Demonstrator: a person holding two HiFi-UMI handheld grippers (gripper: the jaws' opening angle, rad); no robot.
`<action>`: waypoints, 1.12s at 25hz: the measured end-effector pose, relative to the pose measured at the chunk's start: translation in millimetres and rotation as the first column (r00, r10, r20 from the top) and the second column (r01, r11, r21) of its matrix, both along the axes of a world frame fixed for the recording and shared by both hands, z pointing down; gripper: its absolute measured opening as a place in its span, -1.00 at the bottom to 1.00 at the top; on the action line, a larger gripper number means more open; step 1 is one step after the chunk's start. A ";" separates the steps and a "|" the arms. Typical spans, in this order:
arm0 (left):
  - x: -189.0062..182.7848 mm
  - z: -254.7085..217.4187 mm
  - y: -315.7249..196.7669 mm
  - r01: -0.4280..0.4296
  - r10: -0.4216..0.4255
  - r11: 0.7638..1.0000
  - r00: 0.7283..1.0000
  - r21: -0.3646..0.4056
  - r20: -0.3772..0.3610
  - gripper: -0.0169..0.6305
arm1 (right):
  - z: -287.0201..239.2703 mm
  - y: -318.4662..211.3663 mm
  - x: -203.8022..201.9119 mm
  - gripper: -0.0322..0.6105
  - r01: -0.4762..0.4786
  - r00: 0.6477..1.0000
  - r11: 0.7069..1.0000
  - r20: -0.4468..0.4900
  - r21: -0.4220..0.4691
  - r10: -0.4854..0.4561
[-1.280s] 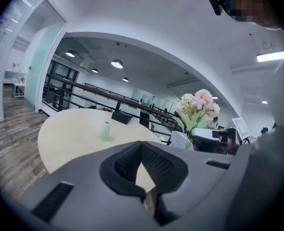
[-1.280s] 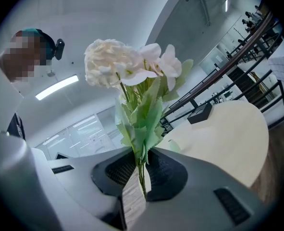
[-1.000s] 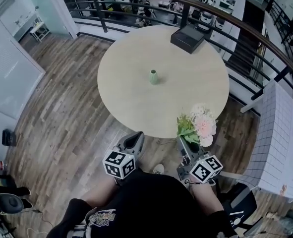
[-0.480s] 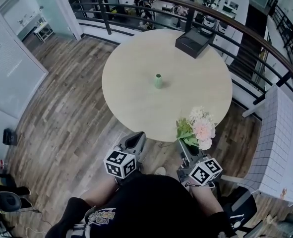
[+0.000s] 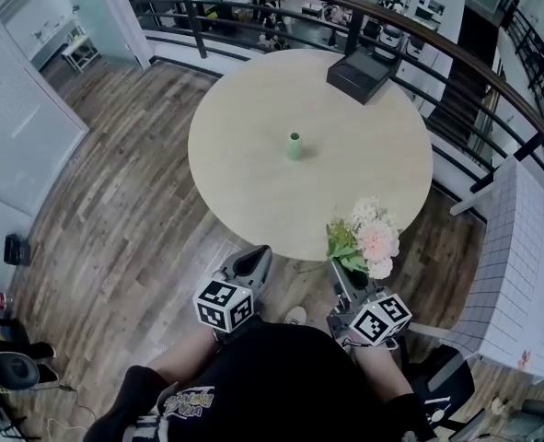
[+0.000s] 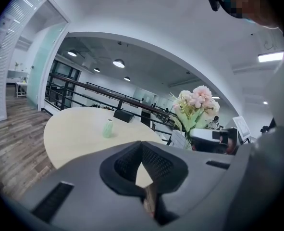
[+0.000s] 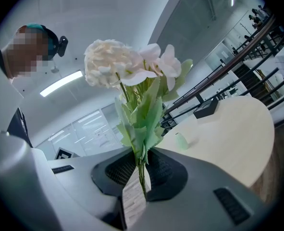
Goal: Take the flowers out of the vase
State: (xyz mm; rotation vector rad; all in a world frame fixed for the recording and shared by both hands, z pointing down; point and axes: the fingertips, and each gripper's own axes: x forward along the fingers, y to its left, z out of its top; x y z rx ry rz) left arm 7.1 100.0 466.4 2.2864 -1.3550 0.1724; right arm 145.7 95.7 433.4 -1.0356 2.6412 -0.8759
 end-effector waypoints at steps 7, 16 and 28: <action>2.8 -1.3 3.1 -0.003 0.003 1.000 1.000 0.005 -0.002 -0.93 | -1.0 4.0 -1.1 -0.68 0.009 1.000 1.000 -0.004 0.004 -0.009; 11.0 -3.1 -3.0 -0.015 0.015 1.000 1.000 0.006 -0.003 -0.93 | -1.1 -1.5 3.4 -0.69 0.007 1.000 1.000 -0.002 0.002 -0.007; 13.6 -4.1 4.0 -0.024 0.024 1.000 1.000 0.008 -0.001 -0.93 | -0.8 5.7 3.8 -0.69 0.005 1.000 1.000 0.004 0.002 -0.005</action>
